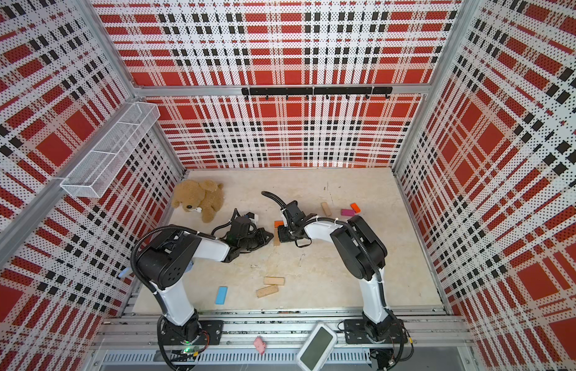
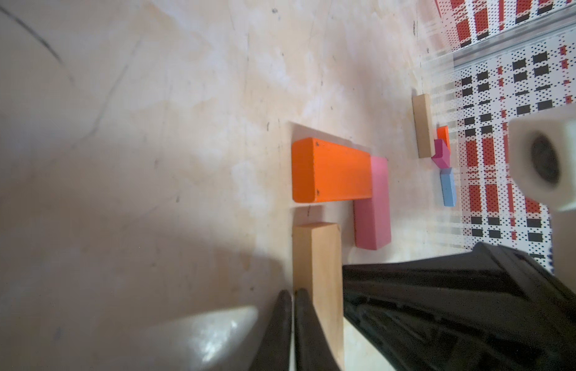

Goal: Assemble the letter p with building blocks
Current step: Assemble the building block at the center of the board.

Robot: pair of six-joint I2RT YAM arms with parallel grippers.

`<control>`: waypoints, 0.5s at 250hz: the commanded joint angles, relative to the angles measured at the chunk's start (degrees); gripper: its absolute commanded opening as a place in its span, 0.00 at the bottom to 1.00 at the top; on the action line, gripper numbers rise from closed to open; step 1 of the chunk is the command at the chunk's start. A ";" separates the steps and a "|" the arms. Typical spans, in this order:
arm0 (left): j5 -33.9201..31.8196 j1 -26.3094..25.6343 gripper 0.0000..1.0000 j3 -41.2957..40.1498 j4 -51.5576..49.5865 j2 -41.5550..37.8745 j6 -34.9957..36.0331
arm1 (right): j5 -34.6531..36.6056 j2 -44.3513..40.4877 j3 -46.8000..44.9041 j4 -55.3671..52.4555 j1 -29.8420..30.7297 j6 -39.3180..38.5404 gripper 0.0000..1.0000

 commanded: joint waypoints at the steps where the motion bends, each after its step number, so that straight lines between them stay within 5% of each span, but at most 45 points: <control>1: -1.22 0.44 0.11 -0.31 -5.63 3.11 -0.28 | 1.17 1.62 0.68 -0.93 0.41 -0.94 0.16; 125: -1.03 0.71 0.11 -0.57 -5.00 3.69 -0.53 | 1.15 2.01 1.03 -1.19 0.33 -1.19 0.16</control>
